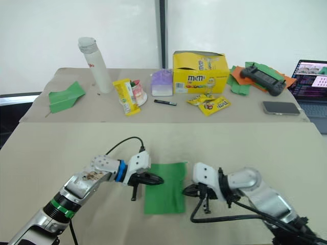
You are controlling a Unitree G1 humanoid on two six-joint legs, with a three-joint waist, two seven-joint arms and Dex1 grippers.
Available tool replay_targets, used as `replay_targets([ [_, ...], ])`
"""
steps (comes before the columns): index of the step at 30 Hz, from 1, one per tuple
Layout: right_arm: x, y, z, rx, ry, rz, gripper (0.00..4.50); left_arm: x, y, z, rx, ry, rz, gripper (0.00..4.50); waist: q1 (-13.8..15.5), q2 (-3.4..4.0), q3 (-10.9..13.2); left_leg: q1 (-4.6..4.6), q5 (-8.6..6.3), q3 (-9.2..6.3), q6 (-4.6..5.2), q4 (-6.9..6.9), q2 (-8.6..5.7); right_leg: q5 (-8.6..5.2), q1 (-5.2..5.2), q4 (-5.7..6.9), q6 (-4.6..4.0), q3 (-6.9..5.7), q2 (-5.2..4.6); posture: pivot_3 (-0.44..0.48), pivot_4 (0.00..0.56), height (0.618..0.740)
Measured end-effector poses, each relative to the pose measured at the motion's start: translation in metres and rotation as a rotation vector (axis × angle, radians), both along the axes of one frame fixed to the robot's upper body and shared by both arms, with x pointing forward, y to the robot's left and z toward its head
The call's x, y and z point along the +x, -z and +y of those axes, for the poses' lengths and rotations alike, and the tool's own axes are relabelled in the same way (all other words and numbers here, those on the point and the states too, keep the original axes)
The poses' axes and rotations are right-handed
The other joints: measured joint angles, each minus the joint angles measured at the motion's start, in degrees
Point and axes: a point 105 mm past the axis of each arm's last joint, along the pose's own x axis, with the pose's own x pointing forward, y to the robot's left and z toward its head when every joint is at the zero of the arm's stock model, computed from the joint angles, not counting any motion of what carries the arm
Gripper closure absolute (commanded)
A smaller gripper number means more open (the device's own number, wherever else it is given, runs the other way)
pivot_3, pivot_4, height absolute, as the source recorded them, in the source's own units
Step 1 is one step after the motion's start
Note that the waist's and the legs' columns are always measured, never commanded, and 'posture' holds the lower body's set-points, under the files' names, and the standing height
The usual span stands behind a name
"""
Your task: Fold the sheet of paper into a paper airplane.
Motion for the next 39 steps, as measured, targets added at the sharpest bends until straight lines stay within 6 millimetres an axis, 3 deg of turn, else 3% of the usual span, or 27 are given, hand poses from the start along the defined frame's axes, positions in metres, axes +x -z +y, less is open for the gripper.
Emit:
replay_targets([
  [10,0.003,-0.004,0.001,0.067,0.047,0.028,4.48,0.0,-0.001,0.007,0.013,0.003,0.007,4.5,0.03,0.0,0.0,0.0,-0.01,-0.17,0.0,0.0,-0.02,-0.06,0.0,-0.01,0.1,0.0,-0.01,0.0,0.15,0.74],
  [18,0.028,-0.023,-0.027,-0.047,0.128,-0.085,4.48,0.001,-0.001,0.007,0.008,0.01,0.016,4.5,0.11,0.0,0.0,-0.01,-0.01,-0.17,0.0,0.0,-0.03,-0.07,0.0,-0.02,0.12,0.0,-0.03,0.0,0.15,0.74],
  [21,0.034,-0.028,-0.032,-0.016,0.202,-0.063,4.48,0.0,-0.001,0.005,0.003,0.01,0.018,4.5,0.25,0.0,0.0,-0.05,-0.02,-0.18,0.02,0.0,-0.05,-0.01,-0.02,-0.03,0.02,0.01,-0.07,0.0,0.15,0.74],
  [22,0.036,-0.031,-0.034,0.002,0.224,-0.053,3.91,0.0,-0.001,0.005,0.002,0.01,0.018,4.5,0.29,0.0,0.0,-0.04,-0.03,-0.17,0.03,0.0,-0.06,0.06,-0.01,-0.03,-0.1,0.01,-0.07,0.0,0.15,0.74],
  [27,0.029,-0.044,-0.037,0.092,0.289,0.044,2.28,0.0,0.0,0.004,-0.006,0.007,0.021,4.5,0.54,0.0,0.0,-0.05,-0.06,-0.17,0.08,0.0,-0.07,0.11,0.0,-0.08,-0.19,0.01,-0.08,0.0,0.15,0.74],
  [30,0.018,-0.035,-0.036,0.175,0.364,0.164,2.28,0.0,0.0,0.003,-0.016,0.003,0.024,4.5,0.82,0.0,0.01,-0.06,-0.07,-0.19,0.1,0.0,-0.07,0.12,0.01,-0.1,-0.21,0.01,-0.09,0.0,0.15,0.74],
  [33,0.028,-0.029,-0.031,0.315,0.526,0.173,2.28,-0.001,0.001,0.002,-0.021,0.0,0.025,4.5,0.84,0.07,-0.01,-0.06,-0.07,-0.16,0.1,-0.01,-0.07,0.13,-0.02,-0.09,-0.21,0.1,-0.1,0.0,0.15,0.74],
  [36,0.032,-0.011,-0.042,0.332,0.768,0.222,2.28,-0.001,0.001,0.001,-0.029,-0.005,0.026,4.5,0.95,0.12,-0.03,-0.07,-0.08,-0.2,0.1,-0.02,-0.1,0.12,-0.04,-0.09,-0.19,0.11,-0.12,0.0,0.15,0.74],
  [39,0.023,-0.011,-0.042,0.333,0.799,0.406,2.28,-0.001,0.002,0.002,-0.029,-0.011,0.025,4.5,0.84,0.23,-0.06,-0.01,-0.09,-0.05,0.13,-0.02,-0.12,0.15,-0.01,-0.09,-0.21,0.32,-0.14,0.0,0.15,0.74],
])
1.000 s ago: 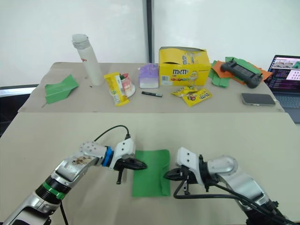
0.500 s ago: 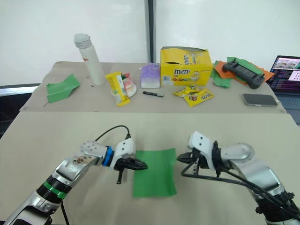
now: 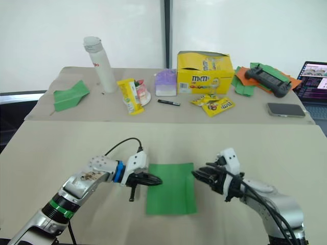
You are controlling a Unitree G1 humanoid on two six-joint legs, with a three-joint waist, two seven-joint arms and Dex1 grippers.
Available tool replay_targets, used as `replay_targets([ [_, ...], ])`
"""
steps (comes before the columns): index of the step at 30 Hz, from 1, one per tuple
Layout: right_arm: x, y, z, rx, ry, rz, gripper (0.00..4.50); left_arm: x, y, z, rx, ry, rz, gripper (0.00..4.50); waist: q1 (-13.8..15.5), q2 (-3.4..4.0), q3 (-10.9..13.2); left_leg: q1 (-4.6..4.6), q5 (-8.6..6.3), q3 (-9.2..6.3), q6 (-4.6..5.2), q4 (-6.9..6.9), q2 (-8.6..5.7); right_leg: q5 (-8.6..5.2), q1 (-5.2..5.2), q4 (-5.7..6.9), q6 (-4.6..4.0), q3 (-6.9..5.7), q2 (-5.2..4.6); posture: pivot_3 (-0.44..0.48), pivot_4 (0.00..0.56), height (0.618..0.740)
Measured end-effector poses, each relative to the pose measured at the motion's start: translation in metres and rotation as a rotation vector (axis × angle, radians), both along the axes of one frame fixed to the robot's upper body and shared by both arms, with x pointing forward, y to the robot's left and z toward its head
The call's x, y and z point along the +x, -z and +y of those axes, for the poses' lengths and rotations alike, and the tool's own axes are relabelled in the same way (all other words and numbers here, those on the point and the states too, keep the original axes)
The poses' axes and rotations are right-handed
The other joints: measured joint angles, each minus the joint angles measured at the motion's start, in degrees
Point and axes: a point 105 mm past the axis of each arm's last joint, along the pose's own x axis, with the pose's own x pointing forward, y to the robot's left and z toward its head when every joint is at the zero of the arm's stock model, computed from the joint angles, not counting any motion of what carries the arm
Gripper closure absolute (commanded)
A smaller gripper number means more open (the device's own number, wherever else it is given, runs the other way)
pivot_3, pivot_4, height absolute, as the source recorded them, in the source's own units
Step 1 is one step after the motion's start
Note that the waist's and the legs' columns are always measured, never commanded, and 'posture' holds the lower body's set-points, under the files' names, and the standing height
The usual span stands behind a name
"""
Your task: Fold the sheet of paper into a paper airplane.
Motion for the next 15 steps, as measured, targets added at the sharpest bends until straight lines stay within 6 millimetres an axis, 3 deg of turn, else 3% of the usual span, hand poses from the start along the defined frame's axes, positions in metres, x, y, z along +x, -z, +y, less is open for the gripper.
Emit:
replay_targets([
  [7,-0.007,-0.002,0.003,-0.007,-0.003,0.102,2.28,-0.001,0.0,-0.001,-0.004,-0.001,-0.003,4.5,-0.01,0.0,0.0,0.0,-0.02,0.02,0.04,0.0,0.03,-0.24,0.0,-0.02,0.39,-0.06,0.04,0.0,0.15,0.74],
  [15,-0.011,-0.001,0.02,0.041,-0.041,0.167,2.28,-0.001,0.0,-0.001,-0.005,0.0,-0.005,4.5,-0.06,0.0,0.0,-0.01,-0.02,0.04,0.04,0.0,0.03,-0.23,-0.02,-0.02,0.39,-0.05,0.04,0.0,0.15,0.74],
])
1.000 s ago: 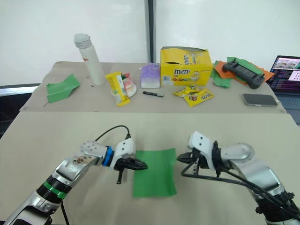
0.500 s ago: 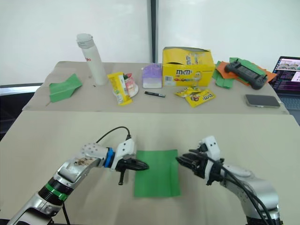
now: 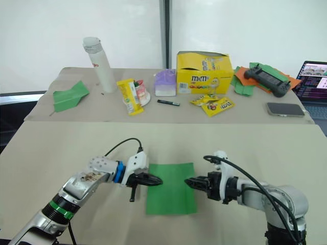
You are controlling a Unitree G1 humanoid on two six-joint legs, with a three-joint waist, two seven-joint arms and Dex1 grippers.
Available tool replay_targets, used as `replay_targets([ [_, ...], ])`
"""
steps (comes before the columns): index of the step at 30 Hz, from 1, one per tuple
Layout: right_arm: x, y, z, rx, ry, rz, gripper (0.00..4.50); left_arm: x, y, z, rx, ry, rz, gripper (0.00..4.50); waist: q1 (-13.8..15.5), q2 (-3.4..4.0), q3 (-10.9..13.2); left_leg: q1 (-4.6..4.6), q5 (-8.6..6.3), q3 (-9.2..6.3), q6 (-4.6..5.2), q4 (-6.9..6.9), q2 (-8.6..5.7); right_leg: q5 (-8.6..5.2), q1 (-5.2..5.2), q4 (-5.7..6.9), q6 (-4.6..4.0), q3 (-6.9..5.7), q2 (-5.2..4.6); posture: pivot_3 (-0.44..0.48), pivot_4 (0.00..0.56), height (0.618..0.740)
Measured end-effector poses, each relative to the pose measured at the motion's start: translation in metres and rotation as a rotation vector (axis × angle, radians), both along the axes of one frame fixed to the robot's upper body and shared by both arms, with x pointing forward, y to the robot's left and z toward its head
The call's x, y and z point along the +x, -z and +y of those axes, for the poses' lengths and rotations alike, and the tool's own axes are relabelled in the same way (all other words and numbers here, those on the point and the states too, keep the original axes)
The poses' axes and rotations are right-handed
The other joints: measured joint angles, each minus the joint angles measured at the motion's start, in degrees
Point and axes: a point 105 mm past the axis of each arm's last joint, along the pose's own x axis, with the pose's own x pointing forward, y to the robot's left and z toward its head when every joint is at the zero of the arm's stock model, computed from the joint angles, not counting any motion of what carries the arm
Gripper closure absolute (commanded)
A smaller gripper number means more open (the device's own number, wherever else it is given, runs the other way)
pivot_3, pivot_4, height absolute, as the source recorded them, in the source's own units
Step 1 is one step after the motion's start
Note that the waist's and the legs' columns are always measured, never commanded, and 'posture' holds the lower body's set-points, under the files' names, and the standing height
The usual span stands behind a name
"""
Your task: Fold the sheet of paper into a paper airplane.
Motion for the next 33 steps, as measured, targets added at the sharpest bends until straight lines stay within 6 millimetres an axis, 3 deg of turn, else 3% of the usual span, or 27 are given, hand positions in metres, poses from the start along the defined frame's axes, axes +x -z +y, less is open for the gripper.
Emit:
replay_targets([
  [4,0.001,0.002,0.003,-0.006,0.003,0.003,3.38,0.0,0.0,0.0,-0.001,-0.001,-0.001,4.5,-0.03,0.0,0.0,0.0,0.0,0.0,0.0,0.0,0.0,-0.02,0.0,0.0,0.03,0.0,0.0,0.0,0.15,0.74],
  [7,0.003,0.0,0.007,0.022,0.003,0.003,4.48,0.0,0.0,0.0,-0.002,-0.002,-0.001,4.5,-0.06,0.0,0.0,0.0,0.0,0.01,0.0,0.0,0.0,-0.02,-0.01,0.0,0.03,0.0,0.0,0.0,0.15,0.74],
  [17,-0.001,-0.035,0.022,0.168,-0.127,-0.07,4.48,0.0,0.0,0.001,-0.003,-0.006,-0.002,4.5,-0.17,0.0,0.0,-0.01,-0.01,0.0,0.01,0.0,0.01,-0.03,-0.01,-0.02,0.05,-0.01,0.0,0.0,0.15,0.74],
  [33,-0.005,-0.032,0.022,0.145,-0.125,-0.044,4.48,0.001,0.001,-0.006,-0.038,-0.008,-0.004,4.5,0.05,0.0,0.0,-0.03,-0.03,0.01,0.05,0.0,0.0,-0.04,0.01,-0.07,0.07,0.01,-0.03,0.0,0.15,0.74],
])
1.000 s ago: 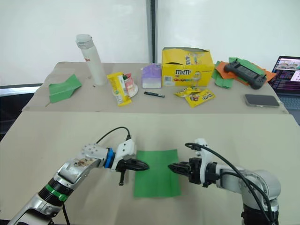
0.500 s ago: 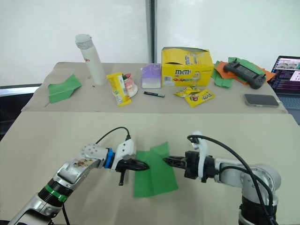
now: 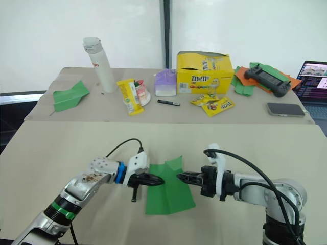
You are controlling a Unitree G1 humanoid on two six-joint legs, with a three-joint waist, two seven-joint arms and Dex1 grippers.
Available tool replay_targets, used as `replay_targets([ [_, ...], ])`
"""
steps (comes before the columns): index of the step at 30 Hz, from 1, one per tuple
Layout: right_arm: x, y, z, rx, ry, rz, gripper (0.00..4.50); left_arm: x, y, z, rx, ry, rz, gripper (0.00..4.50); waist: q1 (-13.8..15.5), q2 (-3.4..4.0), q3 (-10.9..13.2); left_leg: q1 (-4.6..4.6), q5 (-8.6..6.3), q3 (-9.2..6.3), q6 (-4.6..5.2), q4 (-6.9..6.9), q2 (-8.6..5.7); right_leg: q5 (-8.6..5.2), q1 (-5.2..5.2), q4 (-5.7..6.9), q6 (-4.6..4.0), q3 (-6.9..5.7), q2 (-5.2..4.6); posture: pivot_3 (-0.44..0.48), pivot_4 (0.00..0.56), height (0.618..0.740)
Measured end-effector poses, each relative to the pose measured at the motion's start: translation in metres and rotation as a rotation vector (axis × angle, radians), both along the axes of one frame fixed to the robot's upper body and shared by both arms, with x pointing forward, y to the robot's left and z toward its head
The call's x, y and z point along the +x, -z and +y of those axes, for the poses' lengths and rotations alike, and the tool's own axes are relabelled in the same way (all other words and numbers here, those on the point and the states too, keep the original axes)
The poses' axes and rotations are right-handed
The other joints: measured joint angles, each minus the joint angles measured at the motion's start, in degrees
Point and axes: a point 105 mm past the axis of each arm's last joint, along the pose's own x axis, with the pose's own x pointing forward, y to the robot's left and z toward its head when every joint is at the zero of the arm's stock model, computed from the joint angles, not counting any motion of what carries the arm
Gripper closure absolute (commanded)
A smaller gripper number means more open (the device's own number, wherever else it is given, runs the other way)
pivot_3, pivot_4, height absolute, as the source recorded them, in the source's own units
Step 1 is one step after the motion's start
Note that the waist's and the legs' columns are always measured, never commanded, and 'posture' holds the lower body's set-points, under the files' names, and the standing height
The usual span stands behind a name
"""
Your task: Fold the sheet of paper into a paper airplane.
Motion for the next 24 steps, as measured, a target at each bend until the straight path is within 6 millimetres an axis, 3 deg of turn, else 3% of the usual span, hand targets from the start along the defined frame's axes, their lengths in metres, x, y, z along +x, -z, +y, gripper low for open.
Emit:
replay_targets([
  [5,0.002,0.017,-0.015,-0.112,0.057,0.073,4.48,0.003,0.001,-0.008,-0.041,-0.015,0.025,4.5,0.08,-0.01,0.0,-0.08,0.0,0.02,0.0,0.0,-0.03,0.0,-0.06,-0.04,0.01,0.0,-0.03,0.0,0.15,0.74],
  [12,0.005,0.013,-0.024,-0.156,0.07,0.057,4.48,0.003,0.002,-0.014,-0.065,-0.003,0.057,4.5,-0.06,-0.01,0.01,-0.14,-0.03,0.05,0.06,0.0,-0.02,0.0,-0.12,-0.04,0.02,0.01,-0.02,0.0,0.15,0.74],
  [24,0.003,0.001,-0.001,-0.071,0.016,0.028,4.48,0.005,0.003,-0.021,-0.073,0.014,0.073,4.5,-0.08,-0.03,0.02,-0.17,-0.05,0.04,0.08,0.0,-0.01,0.03,-0.14,-0.07,-0.03,0.01,-0.02,0.0,0.15,0.74],
])
